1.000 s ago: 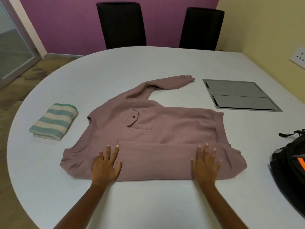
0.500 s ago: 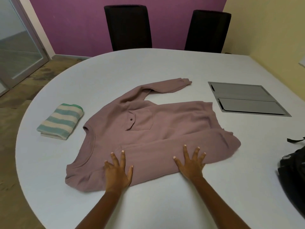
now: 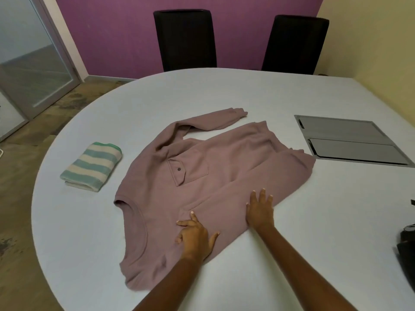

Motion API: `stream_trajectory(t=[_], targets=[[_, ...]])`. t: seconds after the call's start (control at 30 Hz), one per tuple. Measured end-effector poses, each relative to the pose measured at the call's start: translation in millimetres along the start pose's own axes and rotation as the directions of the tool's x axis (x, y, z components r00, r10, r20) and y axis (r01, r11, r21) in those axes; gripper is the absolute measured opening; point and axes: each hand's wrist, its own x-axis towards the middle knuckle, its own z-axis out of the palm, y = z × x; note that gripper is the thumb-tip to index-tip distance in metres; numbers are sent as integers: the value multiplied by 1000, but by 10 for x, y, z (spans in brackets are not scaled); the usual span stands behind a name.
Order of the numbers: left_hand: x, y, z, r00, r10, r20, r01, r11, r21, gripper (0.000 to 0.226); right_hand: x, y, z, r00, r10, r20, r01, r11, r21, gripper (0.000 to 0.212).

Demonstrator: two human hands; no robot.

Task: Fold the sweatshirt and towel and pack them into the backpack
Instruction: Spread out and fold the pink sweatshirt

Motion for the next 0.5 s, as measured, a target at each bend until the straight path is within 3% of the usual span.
stream_trajectory(t=[0.07, 0.23, 0.3, 0.4, 0.5], targets=[[9, 181, -9, 999, 2, -34, -1, 998, 55, 109, -130, -28, 96, 997, -26, 73, 21, 997, 69, 52], [-93, 641, -184, 986, 133, -104, -128, 990, 59, 70, -512, 20, 255, 998, -65, 27, 60, 988, 144, 51], [-155, 714, -260, 975, 193, -110, -190, 981, 39, 70, -588, 99, 244, 999, -31, -13, 33, 981, 192, 48], [-197, 741, -276, 871, 400, -284, -439, 894, -88, 35, -670, 192, 140, 997, 75, -24, -63, 948, 312, 47], [-67, 736, -273, 809, 546, -216, -587, 768, -256, 30, -756, 253, 71, 992, 128, -3, -120, 936, 332, 51]])
